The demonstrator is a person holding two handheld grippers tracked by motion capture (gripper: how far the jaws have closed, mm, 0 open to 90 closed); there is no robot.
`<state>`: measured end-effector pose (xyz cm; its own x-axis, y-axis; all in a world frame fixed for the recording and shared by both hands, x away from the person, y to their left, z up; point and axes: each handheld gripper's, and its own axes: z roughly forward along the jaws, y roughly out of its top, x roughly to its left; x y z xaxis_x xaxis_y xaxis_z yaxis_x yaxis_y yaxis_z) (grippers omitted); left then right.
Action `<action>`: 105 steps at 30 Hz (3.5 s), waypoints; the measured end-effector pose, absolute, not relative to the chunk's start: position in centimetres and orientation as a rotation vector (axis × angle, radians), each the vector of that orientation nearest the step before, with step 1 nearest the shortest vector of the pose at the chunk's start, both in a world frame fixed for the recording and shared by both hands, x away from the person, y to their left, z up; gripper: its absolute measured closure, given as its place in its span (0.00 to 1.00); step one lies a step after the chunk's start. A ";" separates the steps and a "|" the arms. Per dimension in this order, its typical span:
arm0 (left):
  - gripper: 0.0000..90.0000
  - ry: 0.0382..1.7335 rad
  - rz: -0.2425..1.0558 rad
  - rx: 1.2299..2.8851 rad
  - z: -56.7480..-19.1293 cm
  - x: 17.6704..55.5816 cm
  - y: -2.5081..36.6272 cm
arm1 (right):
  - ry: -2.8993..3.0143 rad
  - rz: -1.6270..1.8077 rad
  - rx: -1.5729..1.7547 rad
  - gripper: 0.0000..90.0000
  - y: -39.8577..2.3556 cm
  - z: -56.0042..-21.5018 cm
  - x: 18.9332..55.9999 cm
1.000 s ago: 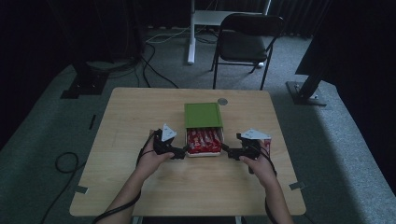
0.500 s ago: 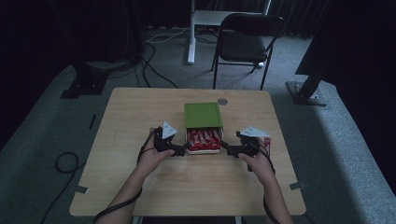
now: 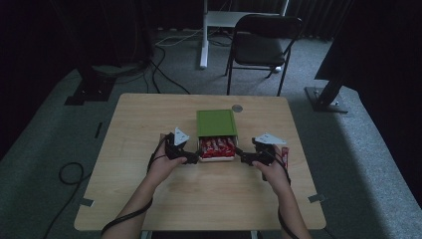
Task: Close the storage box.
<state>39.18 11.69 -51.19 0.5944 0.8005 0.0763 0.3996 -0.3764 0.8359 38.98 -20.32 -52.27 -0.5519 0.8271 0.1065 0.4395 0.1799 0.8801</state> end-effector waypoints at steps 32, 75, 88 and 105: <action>0.01 0.981 0.610 1.978 -51.3 40.2 11.7 | 2.001 1.295 1.230 0.12 -19.7 -52.4 39.7; 0.01 0.958 0.561 1.933 -51.1 35.8 14.1 | 1.972 1.378 1.220 0.14 -20.3 -51.7 36.4; 0.01 1.028 0.574 1.953 -52.5 34.9 16.8 | 2.025 1.298 1.253 0.14 -21.8 -53.8 34.9; 0.01 1.210 0.608 1.945 -53.9 34.0 20.9 | 2.074 1.224 1.281 0.14 -23.1 -55.6 33.1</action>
